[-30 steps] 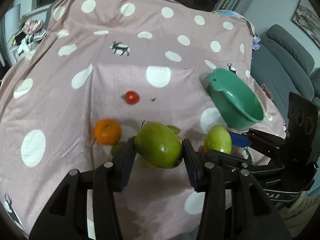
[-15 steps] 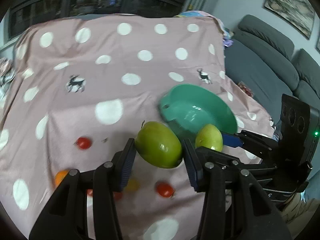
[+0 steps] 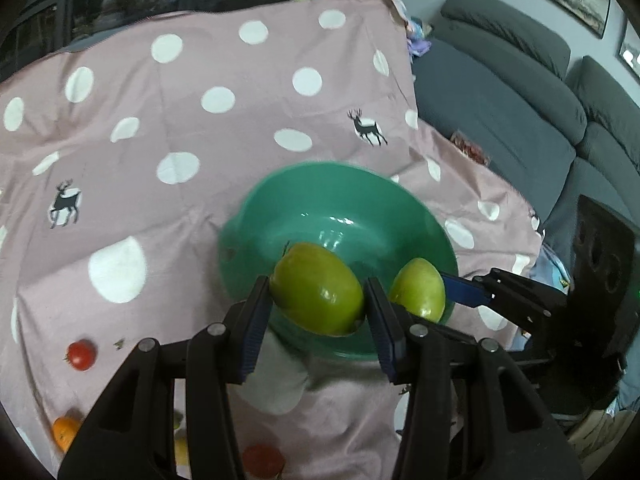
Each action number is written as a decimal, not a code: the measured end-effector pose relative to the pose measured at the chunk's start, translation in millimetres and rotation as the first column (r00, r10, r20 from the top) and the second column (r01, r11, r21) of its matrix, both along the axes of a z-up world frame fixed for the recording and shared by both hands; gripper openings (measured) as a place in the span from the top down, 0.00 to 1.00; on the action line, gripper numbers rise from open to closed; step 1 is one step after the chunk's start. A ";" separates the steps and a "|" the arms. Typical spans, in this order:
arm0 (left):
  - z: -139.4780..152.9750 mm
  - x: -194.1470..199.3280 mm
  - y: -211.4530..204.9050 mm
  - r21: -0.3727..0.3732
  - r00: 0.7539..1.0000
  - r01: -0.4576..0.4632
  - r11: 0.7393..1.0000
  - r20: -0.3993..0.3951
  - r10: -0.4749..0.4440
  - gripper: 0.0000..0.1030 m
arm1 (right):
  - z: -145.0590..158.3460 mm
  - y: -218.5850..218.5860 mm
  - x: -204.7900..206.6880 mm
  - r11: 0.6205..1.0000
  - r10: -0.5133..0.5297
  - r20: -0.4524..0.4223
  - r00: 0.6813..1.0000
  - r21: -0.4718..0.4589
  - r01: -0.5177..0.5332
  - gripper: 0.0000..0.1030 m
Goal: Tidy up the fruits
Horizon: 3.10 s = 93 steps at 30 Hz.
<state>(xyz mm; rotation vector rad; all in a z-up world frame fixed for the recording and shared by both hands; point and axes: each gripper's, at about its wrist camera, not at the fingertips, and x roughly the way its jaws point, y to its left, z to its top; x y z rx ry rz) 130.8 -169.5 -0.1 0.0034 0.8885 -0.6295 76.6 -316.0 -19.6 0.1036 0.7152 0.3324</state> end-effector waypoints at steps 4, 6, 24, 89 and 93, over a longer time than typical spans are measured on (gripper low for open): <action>-11.8 7.2 -14.9 0.055 1.000 0.011 0.998 -0.022 -0.010 0.54 | -6.2 -2.0 4.2 1.000 -0.001 -0.021 1.000 -0.015 0.001 0.53; -15.7 8.7 -16.1 0.078 1.000 0.006 0.997 -0.026 -0.004 0.56 | -9.5 -3.5 6.3 1.000 -0.007 -0.033 0.999 -0.025 0.006 0.53; 7.5 -13.3 84.5 0.041 0.972 -0.236 0.971 -0.007 0.237 0.11 | 1.6 3.5 -14.3 0.999 0.000 -0.013 1.000 0.047 0.001 0.46; -77.7 -89.0 167.5 0.147 0.940 -0.304 0.941 -0.112 0.321 0.39 | -54.2 175.3 -12.1 0.916 0.354 -0.222 0.908 -0.113 -0.385 0.53; -80.8 -85.5 165.4 0.158 0.944 -0.289 0.944 -0.119 0.308 0.46 | -54.8 179.4 -5.6 0.909 0.366 -0.227 0.902 -0.121 -0.399 0.53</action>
